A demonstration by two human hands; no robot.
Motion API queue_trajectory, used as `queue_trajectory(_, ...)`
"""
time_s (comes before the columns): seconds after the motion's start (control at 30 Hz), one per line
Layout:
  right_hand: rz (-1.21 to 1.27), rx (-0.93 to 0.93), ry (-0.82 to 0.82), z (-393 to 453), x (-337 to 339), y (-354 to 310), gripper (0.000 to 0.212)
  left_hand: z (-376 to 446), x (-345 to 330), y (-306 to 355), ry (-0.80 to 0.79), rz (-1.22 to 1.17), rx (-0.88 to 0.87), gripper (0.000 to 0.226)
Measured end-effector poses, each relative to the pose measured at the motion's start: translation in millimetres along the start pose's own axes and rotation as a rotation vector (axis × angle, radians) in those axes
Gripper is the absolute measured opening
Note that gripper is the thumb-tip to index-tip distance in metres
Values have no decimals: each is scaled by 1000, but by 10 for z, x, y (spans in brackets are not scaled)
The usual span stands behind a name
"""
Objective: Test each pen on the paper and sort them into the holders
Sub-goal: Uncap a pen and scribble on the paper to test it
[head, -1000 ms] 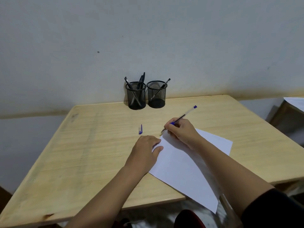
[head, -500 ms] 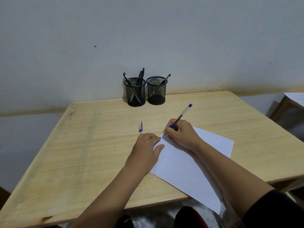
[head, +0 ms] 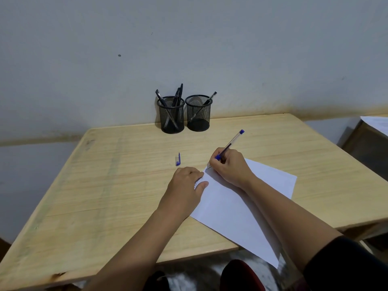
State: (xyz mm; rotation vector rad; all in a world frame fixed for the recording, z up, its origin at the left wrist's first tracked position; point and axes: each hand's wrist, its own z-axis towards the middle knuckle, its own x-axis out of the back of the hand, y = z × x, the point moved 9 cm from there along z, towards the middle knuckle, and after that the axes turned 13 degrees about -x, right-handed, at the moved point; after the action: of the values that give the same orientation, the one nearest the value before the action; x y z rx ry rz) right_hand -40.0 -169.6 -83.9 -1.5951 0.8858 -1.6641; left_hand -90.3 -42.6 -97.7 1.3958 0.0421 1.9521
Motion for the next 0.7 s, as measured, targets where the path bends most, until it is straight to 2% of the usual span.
queue_trajectory(0.7, -11, -11, 36, 0, 10, -12, 13, -1, 3, 11, -15, 12, 11, 39)
